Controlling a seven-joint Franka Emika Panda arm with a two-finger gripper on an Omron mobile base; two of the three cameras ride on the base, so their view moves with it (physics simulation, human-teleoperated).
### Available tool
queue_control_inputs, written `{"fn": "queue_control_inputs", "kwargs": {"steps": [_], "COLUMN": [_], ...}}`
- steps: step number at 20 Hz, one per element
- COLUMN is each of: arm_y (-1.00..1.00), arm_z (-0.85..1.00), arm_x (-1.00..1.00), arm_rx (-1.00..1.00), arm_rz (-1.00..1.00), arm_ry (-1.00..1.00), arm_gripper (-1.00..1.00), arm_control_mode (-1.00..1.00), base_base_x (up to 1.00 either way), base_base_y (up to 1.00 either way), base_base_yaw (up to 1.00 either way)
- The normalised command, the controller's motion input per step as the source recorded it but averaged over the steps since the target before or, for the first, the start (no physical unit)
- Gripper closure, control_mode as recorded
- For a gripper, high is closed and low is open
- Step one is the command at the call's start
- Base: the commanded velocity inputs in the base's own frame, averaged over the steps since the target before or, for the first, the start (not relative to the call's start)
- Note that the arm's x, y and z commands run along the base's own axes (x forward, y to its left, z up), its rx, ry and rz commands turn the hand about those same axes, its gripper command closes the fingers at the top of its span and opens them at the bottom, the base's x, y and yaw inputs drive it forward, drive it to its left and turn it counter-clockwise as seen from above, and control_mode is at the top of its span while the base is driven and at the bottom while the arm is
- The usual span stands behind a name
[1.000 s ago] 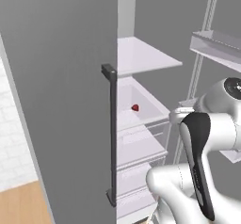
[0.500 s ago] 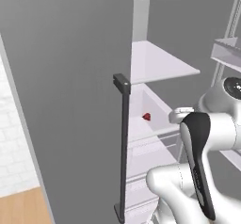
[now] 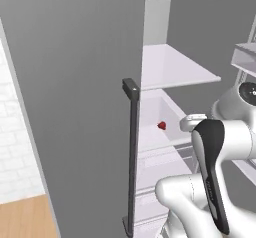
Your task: Take the strawberry from the fridge and place it on top of the pancake, located on the dining counter.
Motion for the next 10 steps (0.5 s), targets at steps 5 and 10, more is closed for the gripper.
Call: {"fn": "queue_control_inputs", "kwargs": {"steps": [5, 10], "arm_y": [0.00, 0.00], "arm_z": [0.00, 0.00], "arm_x": [0.00, 0.00], "arm_rx": [0.00, 0.00], "arm_rz": [0.00, 0.00], "arm_ry": [0.00, 0.00], "arm_gripper": [-1.00, -1.00], "arm_control_mode": [1.00, 1.00], "base_base_x": [0.70, 0.30], "base_base_y": [0.24, 0.00], "base_base_yaw": [-0.03, -0.01]}}
